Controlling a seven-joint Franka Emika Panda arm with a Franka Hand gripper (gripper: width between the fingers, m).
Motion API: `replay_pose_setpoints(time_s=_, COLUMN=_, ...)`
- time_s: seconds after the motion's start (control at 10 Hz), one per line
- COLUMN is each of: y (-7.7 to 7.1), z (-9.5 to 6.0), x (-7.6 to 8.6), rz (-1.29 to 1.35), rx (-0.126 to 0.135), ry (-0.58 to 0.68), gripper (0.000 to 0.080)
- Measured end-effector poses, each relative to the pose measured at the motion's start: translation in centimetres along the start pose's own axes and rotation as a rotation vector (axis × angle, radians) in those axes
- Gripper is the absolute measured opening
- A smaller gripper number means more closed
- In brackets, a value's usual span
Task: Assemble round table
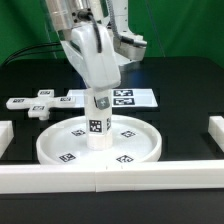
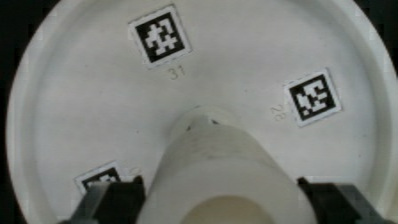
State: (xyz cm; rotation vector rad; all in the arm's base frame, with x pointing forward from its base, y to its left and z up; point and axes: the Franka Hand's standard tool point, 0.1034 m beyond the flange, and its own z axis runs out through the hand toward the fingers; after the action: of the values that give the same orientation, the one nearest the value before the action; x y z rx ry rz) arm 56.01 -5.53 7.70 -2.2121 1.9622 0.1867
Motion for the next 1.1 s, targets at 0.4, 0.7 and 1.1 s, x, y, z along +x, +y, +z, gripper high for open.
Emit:
replay_pose_setpoints(time_s=0.4, y=-0.5, z=0.3, x=-1.6, rz=0.178, rx=0.012, ry=-0.006, gripper=0.0407)
replay_pose_setpoints(time_s=0.7, y=-0.8, z=0.3, x=-2.4, rz=0.338, rx=0.023, ry=-0.030, gripper=0.0407)
replay_pose_setpoints(time_s=1.1, y=-1.4, z=0.1, x=-4.0, rz=0.627, rx=0.038, ry=-0.064, gripper=0.0407)
